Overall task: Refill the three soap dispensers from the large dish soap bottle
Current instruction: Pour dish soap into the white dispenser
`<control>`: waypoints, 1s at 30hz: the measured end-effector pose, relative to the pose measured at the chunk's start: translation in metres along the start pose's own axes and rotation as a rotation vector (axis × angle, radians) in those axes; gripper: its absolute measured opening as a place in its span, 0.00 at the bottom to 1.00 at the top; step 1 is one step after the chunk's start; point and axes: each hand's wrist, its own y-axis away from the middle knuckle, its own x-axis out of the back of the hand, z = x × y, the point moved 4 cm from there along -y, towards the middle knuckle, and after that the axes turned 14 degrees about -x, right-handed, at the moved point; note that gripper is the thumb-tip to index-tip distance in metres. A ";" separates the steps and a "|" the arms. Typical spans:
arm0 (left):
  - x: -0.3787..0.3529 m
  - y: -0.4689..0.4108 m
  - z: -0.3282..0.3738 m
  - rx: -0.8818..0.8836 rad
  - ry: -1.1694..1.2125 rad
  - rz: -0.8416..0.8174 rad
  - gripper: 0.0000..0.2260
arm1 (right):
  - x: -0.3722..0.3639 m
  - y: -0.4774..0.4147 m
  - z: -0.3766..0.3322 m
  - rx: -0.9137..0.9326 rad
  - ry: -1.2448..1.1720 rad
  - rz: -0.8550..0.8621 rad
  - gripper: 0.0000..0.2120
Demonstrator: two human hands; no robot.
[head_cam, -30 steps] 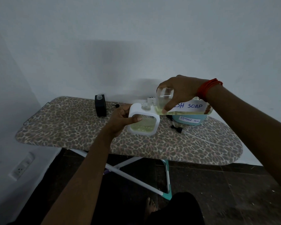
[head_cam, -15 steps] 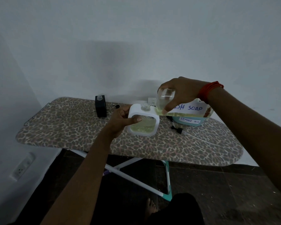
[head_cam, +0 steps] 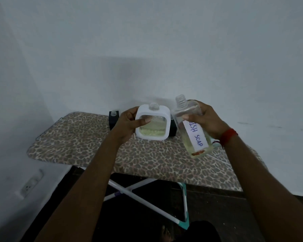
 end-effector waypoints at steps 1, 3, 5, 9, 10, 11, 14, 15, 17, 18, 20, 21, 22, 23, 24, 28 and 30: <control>-0.002 -0.001 0.002 -0.001 0.001 -0.007 0.27 | -0.001 0.001 0.004 -0.002 -0.070 0.005 0.21; -0.006 -0.004 0.008 -0.015 -0.008 -0.021 0.22 | -0.003 0.001 0.010 -0.006 -0.203 0.006 0.24; -0.009 -0.007 0.014 -0.025 -0.024 -0.030 0.19 | -0.004 0.001 0.011 -0.003 -0.280 0.013 0.26; -0.012 -0.011 0.024 -0.028 -0.064 -0.040 0.18 | -0.002 0.003 0.011 0.026 -0.288 0.097 0.27; -0.012 -0.012 0.026 -0.029 -0.078 -0.039 0.19 | 0.000 0.005 0.010 0.036 -0.304 0.117 0.27; -0.013 -0.012 0.029 -0.027 -0.093 -0.036 0.20 | 0.001 0.006 0.009 0.048 -0.324 0.137 0.27; -0.013 -0.011 0.032 -0.030 -0.138 -0.040 0.20 | 0.007 0.012 0.002 0.091 -0.361 0.203 0.26; -0.014 -0.011 0.033 -0.029 -0.140 -0.044 0.20 | 0.009 0.013 0.000 0.104 -0.353 0.221 0.26; -0.016 -0.009 0.034 -0.029 -0.127 -0.041 0.20 | 0.010 0.017 -0.004 0.123 -0.326 0.243 0.23; -0.017 -0.008 0.034 -0.031 -0.120 -0.040 0.19 | 0.010 0.019 -0.006 0.129 -0.322 0.246 0.22; -0.020 -0.006 0.035 -0.035 -0.107 -0.044 0.17 | 0.010 0.023 -0.009 0.140 -0.327 0.253 0.20; -0.021 -0.005 0.036 -0.036 -0.102 -0.047 0.17 | 0.010 0.025 -0.012 0.146 -0.331 0.259 0.20; -0.023 -0.004 0.037 -0.035 -0.100 -0.048 0.17 | 0.009 0.027 -0.014 0.153 -0.337 0.263 0.21; -0.025 -0.003 0.037 -0.034 -0.102 -0.048 0.18 | 0.009 0.029 -0.016 0.160 -0.346 0.264 0.23; -0.027 -0.002 0.038 -0.033 -0.102 -0.047 0.18 | 0.008 0.031 -0.018 0.167 -0.355 0.263 0.25; -0.032 0.002 0.039 -0.037 -0.084 -0.058 0.18 | 0.008 0.036 -0.030 0.195 -0.357 0.256 0.28; -0.034 0.004 0.040 -0.038 -0.088 -0.062 0.17 | 0.009 0.037 -0.037 0.206 -0.367 0.253 0.28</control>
